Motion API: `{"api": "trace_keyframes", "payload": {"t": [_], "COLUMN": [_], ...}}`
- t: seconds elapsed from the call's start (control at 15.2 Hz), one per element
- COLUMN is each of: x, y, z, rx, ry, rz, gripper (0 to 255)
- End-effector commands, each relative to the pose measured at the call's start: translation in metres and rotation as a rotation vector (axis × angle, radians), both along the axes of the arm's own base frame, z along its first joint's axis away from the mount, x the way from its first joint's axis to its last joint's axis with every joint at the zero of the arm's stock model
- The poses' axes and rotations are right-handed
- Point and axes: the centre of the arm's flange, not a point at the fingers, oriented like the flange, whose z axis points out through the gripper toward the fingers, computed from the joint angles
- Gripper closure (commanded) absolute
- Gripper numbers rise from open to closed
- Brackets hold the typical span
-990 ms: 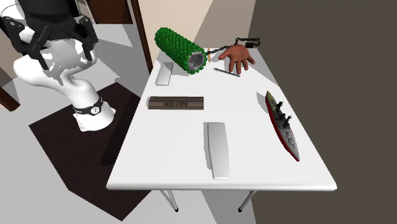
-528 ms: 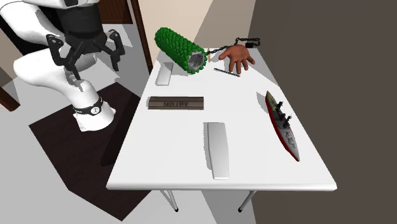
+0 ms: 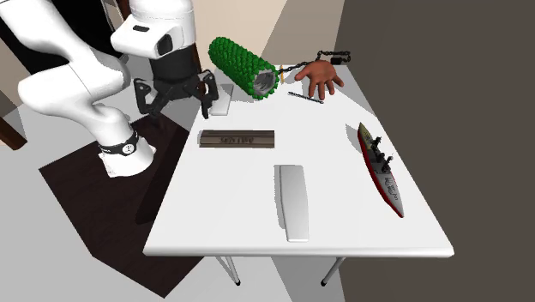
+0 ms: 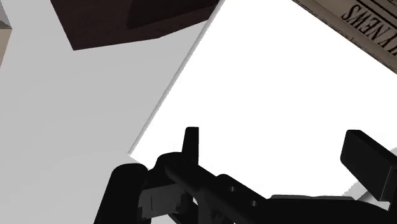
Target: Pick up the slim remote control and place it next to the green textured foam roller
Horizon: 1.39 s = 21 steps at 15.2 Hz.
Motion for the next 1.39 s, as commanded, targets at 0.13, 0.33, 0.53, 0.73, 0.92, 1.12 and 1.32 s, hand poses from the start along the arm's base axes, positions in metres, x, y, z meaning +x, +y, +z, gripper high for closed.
{"api": "trace_keyframes", "payload": {"t": [0.13, 0.33, 0.53, 0.73, 0.92, 1.12, 1.32], "x": [0.040, 0.070, 0.102, 0.134, 0.167, 0.201, 0.235], "y": [0.022, 0.036, 0.047, 0.056, 0.063, 0.067, 0.070], "z": [-0.024, -0.043, -0.061, -0.078, -0.096, -0.112, -0.129], "rx": [0.014, 0.023, 0.033, 0.042, 0.052, 0.062, 0.071], "ry": [-0.016, -0.027, -0.037, -0.048, -0.059, -0.070, -0.080], "rz": [-0.100, -0.173, -0.246, -0.319, -0.392, -0.464, -0.537], "gripper": [0, 0, 0, 0, 0, 0, 0]}}
